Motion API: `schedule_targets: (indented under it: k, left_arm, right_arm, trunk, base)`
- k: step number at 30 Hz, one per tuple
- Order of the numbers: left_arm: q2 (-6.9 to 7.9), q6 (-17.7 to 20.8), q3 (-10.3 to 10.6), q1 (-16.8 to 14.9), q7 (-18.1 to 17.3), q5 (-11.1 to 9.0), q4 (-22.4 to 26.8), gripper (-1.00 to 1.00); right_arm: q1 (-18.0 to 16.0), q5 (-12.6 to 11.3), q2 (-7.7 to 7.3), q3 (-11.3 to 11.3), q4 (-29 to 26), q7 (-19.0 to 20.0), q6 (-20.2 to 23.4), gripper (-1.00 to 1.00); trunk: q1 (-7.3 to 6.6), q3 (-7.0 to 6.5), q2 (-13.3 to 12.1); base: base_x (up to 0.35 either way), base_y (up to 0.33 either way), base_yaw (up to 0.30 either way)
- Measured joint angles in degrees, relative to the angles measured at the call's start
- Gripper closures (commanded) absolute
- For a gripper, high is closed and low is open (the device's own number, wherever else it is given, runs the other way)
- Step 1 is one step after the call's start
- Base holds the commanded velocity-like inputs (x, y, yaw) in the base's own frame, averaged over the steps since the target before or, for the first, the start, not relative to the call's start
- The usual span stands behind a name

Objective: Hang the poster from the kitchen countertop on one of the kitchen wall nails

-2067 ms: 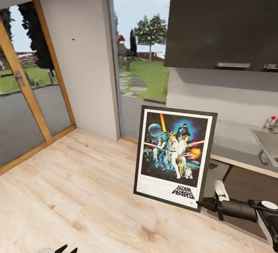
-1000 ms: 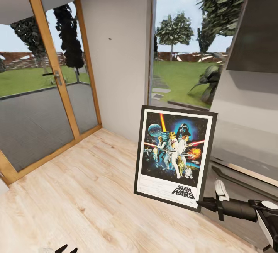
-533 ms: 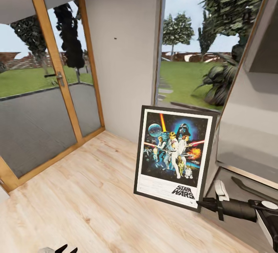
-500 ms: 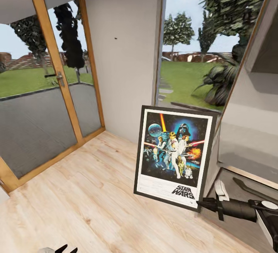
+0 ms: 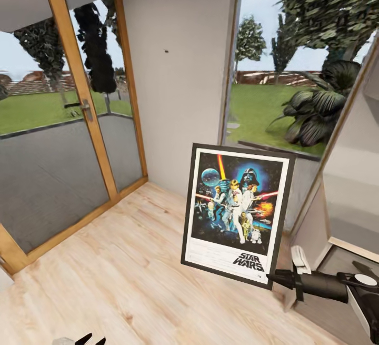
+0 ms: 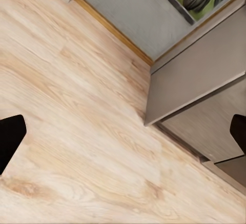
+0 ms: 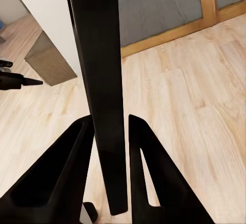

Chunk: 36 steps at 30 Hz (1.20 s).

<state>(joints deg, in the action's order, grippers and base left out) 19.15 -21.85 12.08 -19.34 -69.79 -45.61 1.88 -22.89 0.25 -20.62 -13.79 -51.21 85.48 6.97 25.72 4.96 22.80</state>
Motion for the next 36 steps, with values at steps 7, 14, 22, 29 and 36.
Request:
schedule_targets:
  k: [7,14,22,29,36]
  left_arm:
    - [0.0,0.0,0.0,0.0,0.0,0.0,0.1,-1.0]
    - [0.0,0.0,0.1,0.0,0.0,0.0,0.1,-1.0]
    - [0.0,0.0,0.1,0.0,0.0,0.0,0.1,-1.0]
    - [0.0,0.0,0.1,0.0,0.0,0.0,0.1,-1.0]
    - [-0.01,0.0,0.1,0.0,0.0,0.0,0.1,-1.0]
  right_arm:
    - [0.1,0.0,0.08,0.0,0.0,0.1,-0.1,1.0]
    - [0.1,0.0,0.05,0.0,0.0,0.0,-0.1,1.0]
    - [0.1,0.0,0.06,0.0,0.0,0.1,-0.1,1.0]
    - [0.1,0.0,0.06,0.0,0.0,0.1,-0.1,1.0]
    - [0.1,0.0,0.04,0.0,-0.1,0.1,-0.1,1.0]
  trunk:
    - [0.0,0.0,0.0]
    - [0.0,0.0,0.0]
    - [0.0,0.0,0.0]
    - [0.0,0.0,0.0]
    - [0.0,-0.12,0.0]
  base:
    - [0.259,0.268,0.0]
    - [0.266,0.253,0.0]
    - [0.275,0.238,0.0]
    - [0.276,0.236,-0.002]
    - [0.285,0.218,-0.136]
